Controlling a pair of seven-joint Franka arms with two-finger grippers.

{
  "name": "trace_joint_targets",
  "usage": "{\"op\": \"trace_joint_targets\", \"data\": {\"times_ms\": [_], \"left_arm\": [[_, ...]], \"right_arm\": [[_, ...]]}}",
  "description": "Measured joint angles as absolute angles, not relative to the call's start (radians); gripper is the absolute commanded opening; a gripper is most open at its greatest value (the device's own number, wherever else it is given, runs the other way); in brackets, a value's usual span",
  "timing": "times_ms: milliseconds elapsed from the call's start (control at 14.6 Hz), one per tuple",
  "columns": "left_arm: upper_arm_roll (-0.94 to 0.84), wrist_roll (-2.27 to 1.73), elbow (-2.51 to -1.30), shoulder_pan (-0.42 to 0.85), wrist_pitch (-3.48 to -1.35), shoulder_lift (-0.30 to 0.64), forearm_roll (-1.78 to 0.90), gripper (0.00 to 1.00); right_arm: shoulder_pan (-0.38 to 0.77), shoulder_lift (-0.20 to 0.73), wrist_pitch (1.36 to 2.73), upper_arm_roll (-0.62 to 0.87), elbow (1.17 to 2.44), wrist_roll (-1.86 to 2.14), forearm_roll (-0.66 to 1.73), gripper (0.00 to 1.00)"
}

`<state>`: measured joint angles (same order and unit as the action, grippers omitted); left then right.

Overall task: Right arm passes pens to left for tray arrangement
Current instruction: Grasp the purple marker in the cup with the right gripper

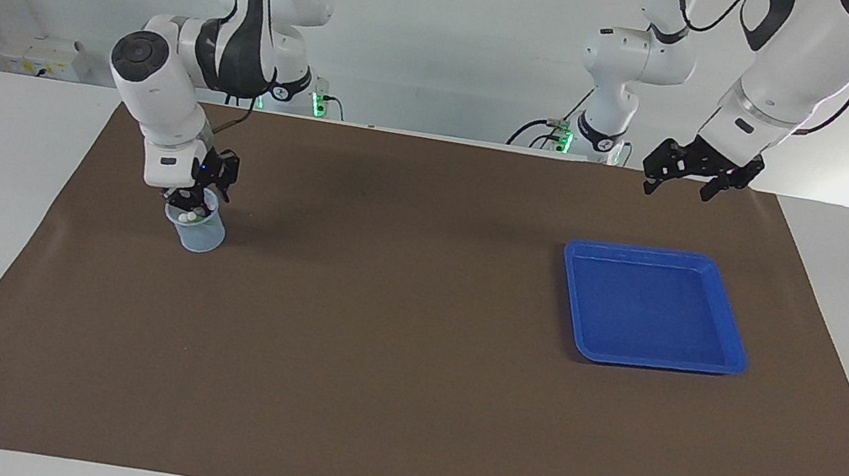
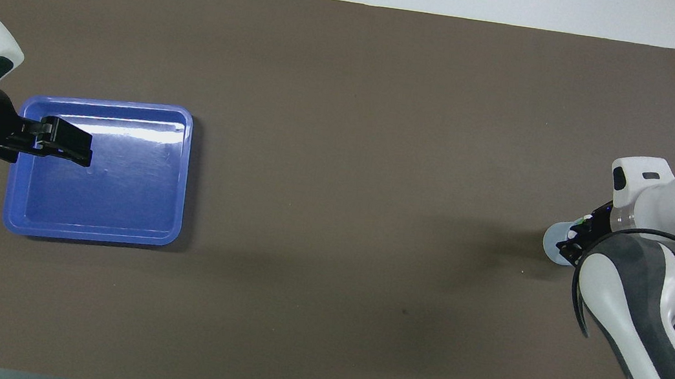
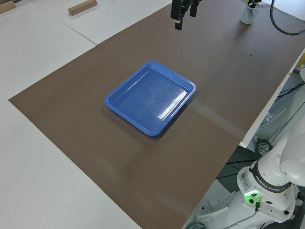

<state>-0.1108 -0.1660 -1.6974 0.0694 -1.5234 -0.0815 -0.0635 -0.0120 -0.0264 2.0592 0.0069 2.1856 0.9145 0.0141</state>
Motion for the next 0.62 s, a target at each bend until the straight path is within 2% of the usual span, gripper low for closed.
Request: {"op": "trace_joint_targets", "data": {"times_ms": [68,137,205,616], "left_arm": [[-0.111,-0.166,-1.697,0.069,-1.523,-0.082,-0.064,1.00],[-0.111,-0.166,-1.697,0.069,-1.523,-0.082,-0.064,1.00],[-0.111,-0.166,-1.697,0.069,-1.523,-0.082,-0.064,1.00],[-0.111,-0.166,-1.697,0.070,-1.523,-0.082,-0.064,1.00]], "right_arm": [[-0.012,-0.028,2.060,0.007,2.188,0.915,0.014,0.29],[-0.012,-0.030,2.060,0.007,2.189,0.917,0.014,0.19],[-0.012,-0.030,2.062,0.007,2.190,0.917,0.013,0.00],[-0.013,-0.030,2.073,0.007,2.174,0.919,0.012,0.00]]}}
